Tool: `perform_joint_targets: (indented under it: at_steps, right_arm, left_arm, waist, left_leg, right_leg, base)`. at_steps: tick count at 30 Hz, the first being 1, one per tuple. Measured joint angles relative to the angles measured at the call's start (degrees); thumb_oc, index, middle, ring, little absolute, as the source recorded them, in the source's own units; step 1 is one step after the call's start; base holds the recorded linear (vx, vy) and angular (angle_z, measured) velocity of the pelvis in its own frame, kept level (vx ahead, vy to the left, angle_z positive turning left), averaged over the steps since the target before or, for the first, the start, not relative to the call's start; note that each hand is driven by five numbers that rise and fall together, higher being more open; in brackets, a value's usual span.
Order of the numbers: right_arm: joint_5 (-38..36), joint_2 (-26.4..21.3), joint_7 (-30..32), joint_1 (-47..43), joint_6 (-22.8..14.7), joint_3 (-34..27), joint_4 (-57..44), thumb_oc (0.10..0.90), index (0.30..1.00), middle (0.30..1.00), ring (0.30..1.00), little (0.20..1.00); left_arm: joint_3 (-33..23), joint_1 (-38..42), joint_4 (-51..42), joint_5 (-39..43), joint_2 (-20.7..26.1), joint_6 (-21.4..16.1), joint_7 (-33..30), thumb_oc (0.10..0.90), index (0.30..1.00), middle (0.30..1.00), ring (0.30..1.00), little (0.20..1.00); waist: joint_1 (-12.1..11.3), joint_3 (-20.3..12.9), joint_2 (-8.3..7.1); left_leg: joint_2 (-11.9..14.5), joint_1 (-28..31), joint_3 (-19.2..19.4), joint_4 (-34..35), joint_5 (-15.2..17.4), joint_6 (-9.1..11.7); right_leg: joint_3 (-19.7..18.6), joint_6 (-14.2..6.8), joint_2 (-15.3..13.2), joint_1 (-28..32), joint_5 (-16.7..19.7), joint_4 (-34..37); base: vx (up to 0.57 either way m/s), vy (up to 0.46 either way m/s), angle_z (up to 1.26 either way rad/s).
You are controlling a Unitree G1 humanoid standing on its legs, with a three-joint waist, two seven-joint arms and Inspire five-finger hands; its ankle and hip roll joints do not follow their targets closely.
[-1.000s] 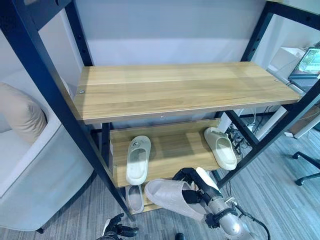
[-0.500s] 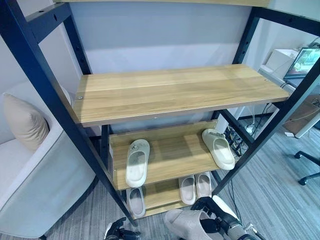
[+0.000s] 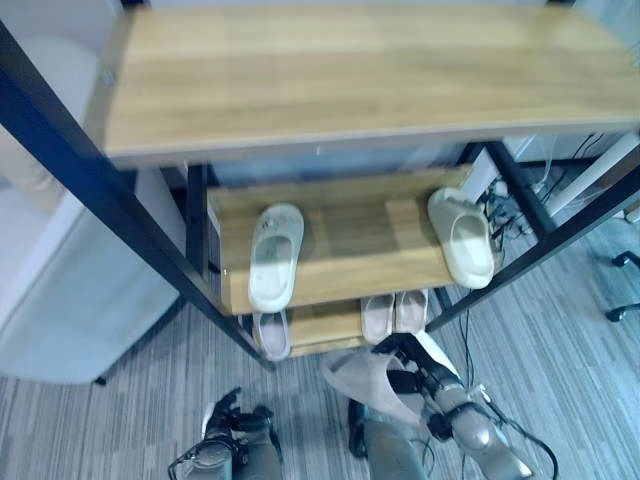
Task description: Arrange the slippers neatly on the shoe rack.
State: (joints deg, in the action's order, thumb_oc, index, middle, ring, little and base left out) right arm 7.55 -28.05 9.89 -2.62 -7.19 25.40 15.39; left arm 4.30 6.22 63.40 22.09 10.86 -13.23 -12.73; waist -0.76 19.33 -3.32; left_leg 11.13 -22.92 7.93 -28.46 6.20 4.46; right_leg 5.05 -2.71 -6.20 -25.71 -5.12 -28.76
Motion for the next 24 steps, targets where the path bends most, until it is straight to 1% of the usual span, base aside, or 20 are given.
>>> perform_joint_targets:
  at_steps: [1, 4, 5, 6, 7, 8, 9, 10, 12, 13, 14, 16, 17, 18, 19, 20, 21, 22, 23, 24]
  right_arm:
    - [-0.2, 0.0, 0.8, -1.7, -0.1, 0.3, -0.8, 0.4, 0.3, 0.3, 0.3, 0.3]
    - [-1.2, 0.5, 2.2, -6.5, 0.0, 1.2, -0.9, 0.4, 0.3, 0.3, 0.3, 0.3]
    - [-1.7, 0.6, 3.0, -8.2, 0.0, 1.1, -2.2, 0.4, 0.3, 0.3, 0.3, 0.3]
    - [-2.0, 0.9, 3.4, -11.0, 0.0, 1.5, -2.3, 0.4, 0.3, 0.3, 0.3, 0.3]
    - [-2.0, 1.0, 3.6, -12.8, 0.0, 1.8, -2.2, 0.4, 0.3, 0.3, 0.3, 0.3]
    - [-1.9, 1.3, 3.6, -13.6, 0.0, 1.9, -2.7, 0.4, 0.3, 0.3, 0.3, 0.3]
    - [-1.5, 1.5, 4.7, -15.8, 0.0, 2.3, -4.3, 0.4, 0.3, 0.3, 0.3, 0.3]
    - [-1.2, 1.8, 5.5, -18.6, 0.0, 2.6, -4.9, 0.4, 0.3, 0.3, 0.3, 0.3]
    - [-0.3, 1.6, 5.9, -23.1, 0.3, 2.7, -4.4, 0.4, 0.3, 0.3, 0.3, 0.3]
    - [0.1, 1.7, 6.0, -24.2, 0.6, 2.9, -4.3, 0.4, 0.3, 0.3, 0.3, 0.3]
    - [1.2, 0.6, 6.0, -25.9, 0.9, 3.3, -5.1, 0.4, 0.3, 0.3, 0.3, 0.3]
    - [2.9, -0.6, 6.7, -31.6, 1.3, 3.7, -5.5, 0.4, 0.3, 0.3, 0.3, 0.3]
    - [3.4, -1.5, 6.8, -34.2, 1.5, 4.4, -5.5, 0.4, 0.3, 0.3, 0.3, 0.3]
    - [4.2, -2.7, 7.4, -39.2, 1.8, 4.5, -5.0, 0.4, 0.3, 0.3, 0.3, 0.3]
    - [4.5, -3.1, 7.9, -41.5, 2.2, 4.6, -4.5, 0.4, 0.3, 0.3, 0.3, 0.3]
    - [4.3, -4.4, 9.2, -47.0, 2.8, 7.0, -1.6, 0.4, 0.3, 0.3, 0.3, 0.3]
    - [4.4, -5.2, 9.1, -49.8, 2.8, 8.1, -0.1, 0.4, 0.3, 0.3, 0.3, 0.3]
    - [3.6, -5.6, 9.8, -54.5, 2.9, 9.2, 3.7, 0.4, 0.3, 0.3, 0.3, 0.3]
    - [2.7, -5.2, 10.3, -58.2, 3.0, 10.7, 6.9, 0.4, 0.3, 0.3, 0.3, 0.3]
    - [1.9, -5.3, 10.3, -59.4, 3.1, 10.8, 8.1, 0.4, 0.3, 0.3, 0.3, 0.3]
  left_arm:
    - [-0.7, -0.3, -1.5, 2.2, 0.6, -1.0, -0.8, 0.8, 0.9, 0.9, 0.9, 0.9]
    - [-1.0, -1.1, -3.5, 5.6, 2.2, -2.7, -2.1, 0.8, 0.9, 0.9, 0.9, 0.9]
    - [-1.8, -1.6, -5.4, 8.5, 2.5, -3.1, -2.7, 0.8, 0.9, 0.9, 0.9, 0.9]
    - [-2.2, -1.2, -5.1, 9.7, 3.2, -2.9, -3.2, 0.8, 0.9, 0.9, 0.9, 0.9]
    - [-2.2, -1.5, -4.9, 10.3, 3.5, -2.4, -3.4, 0.8, 0.9, 0.9, 0.9, 0.9]
    - [-1.9, -2.5, -5.2, 11.0, 3.4, -2.4, -3.4, 0.8, 0.9, 0.9, 0.9, 0.9]
    - [-1.1, -4.1, -6.2, 11.7, 3.5, -2.9, -4.0, 0.8, 0.9, 0.9, 0.9, 0.9]
    - [-0.9, -4.1, -6.0, 12.4, 3.4, -2.5, -4.3, 0.8, 0.9, 0.9, 0.9, 0.9]
    - [-0.5, -2.9, -6.6, 14.0, 3.0, -2.5, -4.3, 0.8, 0.9, 0.9, 0.9, 0.9]
    - [-0.5, -2.4, -7.6, 14.2, 3.0, -2.4, -4.4, 0.8, 0.9, 0.9, 0.9, 0.9]
    - [-0.3, -3.5, -10.1, 15.6, 2.7, -2.2, -4.5, 0.8, 0.9, 0.9, 0.9, 0.9]
    - [0.3, -2.8, -10.5, 16.2, 2.8, -2.6, -4.6, 0.8, 0.9, 0.9, 0.9, 0.9]
    - [0.7, -2.7, -10.5, 16.2, 2.8, -2.6, -4.7, 0.8, 0.9, 0.9, 0.9, 0.9]
    - [0.9, -2.1, -10.4, 16.3, 2.6, -2.5, -5.1, 0.8, 0.9, 0.9, 0.9, 0.9]
    - [1.5, -1.7, -9.9, 16.3, 2.7, -2.5, -5.4, 0.8, 0.9, 0.9, 0.9, 0.9]
    - [3.0, -1.8, -9.5, 18.0, 4.2, -2.7, -5.5, 0.8, 0.9, 0.9, 0.9, 0.9]
    - [3.7, -1.2, -9.7, 18.6, 4.8, -2.7, -5.5, 0.8, 0.9, 0.9, 0.9, 0.9]
    - [4.0, -0.2, -9.4, 20.9, 5.2, -2.8, -5.7, 0.8, 0.9, 0.9, 0.9, 0.9]
    - [4.0, 0.1, -9.1, 22.6, 5.2, -2.6, -5.7, 0.8, 0.9, 0.9, 0.9, 0.9]
    - [4.0, 0.6, -9.1, 23.7, 5.2, -2.6, -5.6, 0.8, 0.9, 0.9, 0.9, 0.9]
  waist:
    - [-0.8, 0.5, 0.45]
    - [-1.3, 1.7, 0.66]
    - [-1.6, 1.9, 0.78]
    - [-1.5, 3.3, 0.67]
    - [-1.6, 3.5, 0.73]
    - [-1.9, 3.4, 0.67]
    - [-1.9, 3.3, 0.63]
    - [-1.9, 3.2, 0.81]
    - [-2.1, 3.3, 0.86]
    - [-2.4, 3.2, 0.83]
    - [-2.9, 1.8, 1.47]
    - [-3.3, 0.0, 2.46]
    - [-3.1, -1.3, 3.09]
    - [-3.9, -1.7, 3.92]
    - [-3.9, -1.9, 4.23]
    - [-3.9, -3.1, 3.88]
    - [-3.5, -3.5, 3.74]
    - [-3.7, -4.5, 4.48]
    - [-3.8, -5.0, 4.76]
    - [-3.7, -4.8, 5.03]
  left_leg:
    - [0.7, -4.5, -1.3, -4.8, 1.6, -0.1]
    - [1.5, -12.7, -2.6, -12.8, 3.8, 0.3]
    - [2.2, -17.6, -3.5, -17.3, 5.1, 0.2]
    - [2.2, -21.0, -4.8, -20.5, 5.5, -0.1]
    - [2.4, -23.1, -5.5, -23.1, 6.7, 0.5]
    - [3.1, -25.1, -5.9, -25.8, 7.8, -0.1]
    - [4.0, -29.5, -7.0, -31.3, 9.8, 0.2]
    - [4.2, -33.9, -8.4, -34.8, 10.7, 0.3]
    - [4.1, -39.7, -9.7, -39.5, 11.3, 0.2]
    - [3.9, -41.1, -10.2, -40.7, 11.5, 0.3]
    - [4.0, -44.4, -11.4, -43.1, 13.6, -1.4]
    - [3.4, -50.3, -12.9, -48.3, 15.0, -1.4]
    - [3.2, -52.8, -13.3, -51.0, 16.7, -2.7]
    - [2.9, -56.0, -14.0, -54.7, 17.5, -3.9]
    - [2.9, -57.3, -14.6, -56.7, 17.7, -3.8]
    - [2.9, -60.7, -14.8, -61.5, 18.6, -2.1]
    - [2.9, -62.3, -14.6, -63.6, 19.0, -1.5]
    - [2.9, -66.8, -16.0, -69.0, 20.2, -1.0]
    - [2.7, -67.8, -16.3, -74.1, 22.1, -3.3]
    - [2.2, -67.1, -16.5, -74.8, 25.2, 0.4]
  right_leg:
    - [0.4, 0.0, -0.1, -4.2, -1.7, -5.0]
    - [0.5, 0.8, -0.1, -12.1, -3.8, -12.5]
    - [0.5, 1.3, -0.3, -16.7, -5.0, -16.4]
    - [0.7, 1.7, -0.4, -19.8, -5.5, -19.8]
    - [0.7, 1.9, -0.3, -21.8, -6.9, -22.4]
    - [0.5, 2.0, 0.1, -23.8, -7.7, -25.0]
    - [0.4, 2.6, 0.0, -28.0, -9.4, -29.9]
    - [0.7, 2.2, -0.1, -32.1, -10.3, -33.5]
    - [0.9, 3.3, -0.4, -37.3, -11.6, -38.4]
    - [1.0, 3.0, -0.4, -38.7, -11.9, -39.3]
    - [1.3, 2.6, 0.0, -41.5, -13.3, -41.5]
    - [1.1, 2.5, 0.0, -47.0, -13.6, -45.4]
    - [1.0, 2.6, 0.0, -49.3, -13.7, -46.9]
    - [0.6, 2.6, -0.2, -52.9, -14.2, -50.6]
    - [0.4, 2.6, -0.3, -54.3, -14.5, -52.5]
    - [-1.6, 2.5, 0.0, -56.9, -19.2, -62.2]
    - [-2.4, 4.1, -0.1, -58.0, -21.7, -64.9]
    - [-1.7, 3.2, -1.0, -61.1, -23.0, -67.7]
    - [-1.5, 3.5, -1.2, -63.3, -23.2, -69.5]
    - [-1.5, 3.6, -1.2, -64.3, -23.0, -71.0]
  base:
    - [-0.14, -0.067, 0.07]
    - [-0.11, -0.05, -0.01]
    - [-0.01, -0.007, -0.03]
    - [-0.03, -0.024, 0.05]
    - [-0.02, -0.022, 0.03]
    - [-0.08, -0.057, -0.15]
    - [-0.08, -0.044, -0.19]
    - [-0.04, -0.022, -0.1]
    - [-0.03, 0.0, 0.12]
    - [-0.03, 0.018, 0.1]
    - [0.01, 0.034, 0.0]
    - [0.06, 0.033, -0.07]
    - [0.08, 0.028, -0.3]
    - [0.07, 0.023, -0.36]
    - [0.1, 0.024, -0.22]
    - [0.1, 0.027, 0.12]
    - [0.11, 0.037, 0.37]
    - [0.1, 0.033, 0.21]
    - [0.11, 0.03, 0.11]
    - [0.07, 0.017, 0.02]
